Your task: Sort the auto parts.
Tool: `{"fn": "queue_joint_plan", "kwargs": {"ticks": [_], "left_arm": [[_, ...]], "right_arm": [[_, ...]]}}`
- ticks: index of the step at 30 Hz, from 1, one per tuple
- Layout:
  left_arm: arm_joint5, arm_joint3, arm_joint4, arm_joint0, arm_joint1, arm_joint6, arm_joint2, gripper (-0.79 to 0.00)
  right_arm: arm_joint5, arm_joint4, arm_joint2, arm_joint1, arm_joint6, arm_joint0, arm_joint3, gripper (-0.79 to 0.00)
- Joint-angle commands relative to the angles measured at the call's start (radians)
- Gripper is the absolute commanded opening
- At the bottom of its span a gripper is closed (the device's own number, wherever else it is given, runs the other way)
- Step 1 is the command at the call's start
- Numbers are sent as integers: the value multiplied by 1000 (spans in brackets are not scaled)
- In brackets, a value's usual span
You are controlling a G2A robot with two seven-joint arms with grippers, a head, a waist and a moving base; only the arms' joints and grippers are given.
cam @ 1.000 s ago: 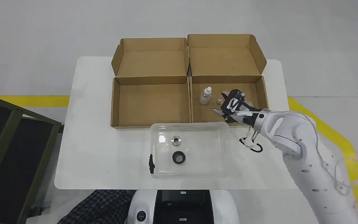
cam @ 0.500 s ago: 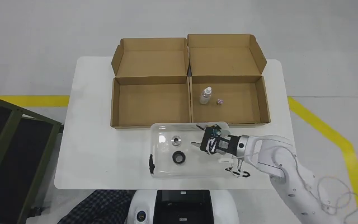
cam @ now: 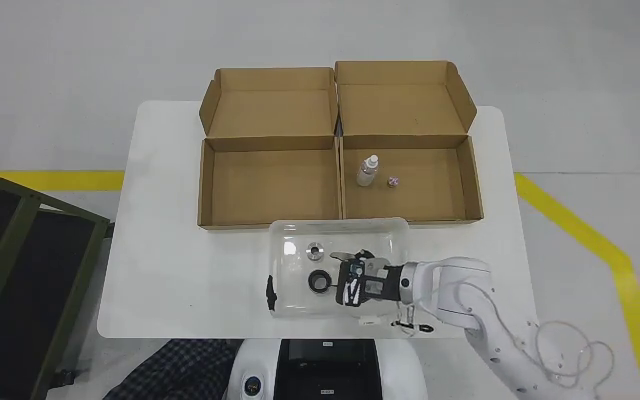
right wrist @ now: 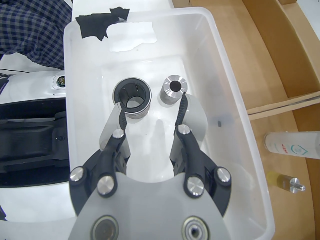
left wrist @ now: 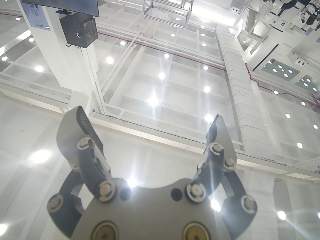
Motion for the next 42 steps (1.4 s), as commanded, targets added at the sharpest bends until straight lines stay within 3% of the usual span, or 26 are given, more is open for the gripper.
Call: {"fn": "queue_joint_plan", "kwargs": {"ticks": [1,5,11,28,42], "left_arm": [[0,0,0,0,0,0,0,0],[0,0,0,0,0,0,0,0],[0,0,0,0,0,0,0,0],[0,0,0,0,0,0,0,0],[0,0,0,0,0,0,0,0]], "right_arm": [[-5,-6,-12,-1,4,4,1,-394],[-13,-14,-43,-6,18,18,8,-369],[-5,-11,-84,-18,27,55,42,-237],[0,9,-176,-50,51,148,147,-283],[-12,22,-232,-73,50,202,215,-385]]}}
